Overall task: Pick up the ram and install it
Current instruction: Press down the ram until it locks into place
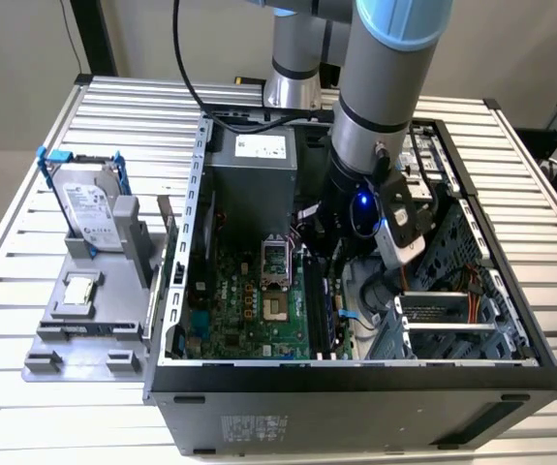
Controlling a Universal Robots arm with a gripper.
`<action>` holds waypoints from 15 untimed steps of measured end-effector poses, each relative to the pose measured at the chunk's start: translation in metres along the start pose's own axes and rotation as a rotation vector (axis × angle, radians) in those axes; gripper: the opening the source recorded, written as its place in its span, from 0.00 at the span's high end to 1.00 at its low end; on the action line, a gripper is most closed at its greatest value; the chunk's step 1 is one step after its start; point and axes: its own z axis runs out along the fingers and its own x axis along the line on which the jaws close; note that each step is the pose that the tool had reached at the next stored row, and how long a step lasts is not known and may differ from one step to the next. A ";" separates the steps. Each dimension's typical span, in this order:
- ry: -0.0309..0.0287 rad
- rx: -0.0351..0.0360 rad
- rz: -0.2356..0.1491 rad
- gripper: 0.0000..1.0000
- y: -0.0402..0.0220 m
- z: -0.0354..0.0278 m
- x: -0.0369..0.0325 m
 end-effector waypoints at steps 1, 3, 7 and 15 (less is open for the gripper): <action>0.0000 0.0001 0.000 0.00 0.0000 0.0000 0.0000; 0.0000 0.0003 0.000 1.00 0.0000 0.0000 0.0000; 0.0000 0.0007 0.000 1.00 0.0000 -0.0001 0.0000; 0.0000 0.0023 0.000 1.00 0.0000 -0.0002 0.0000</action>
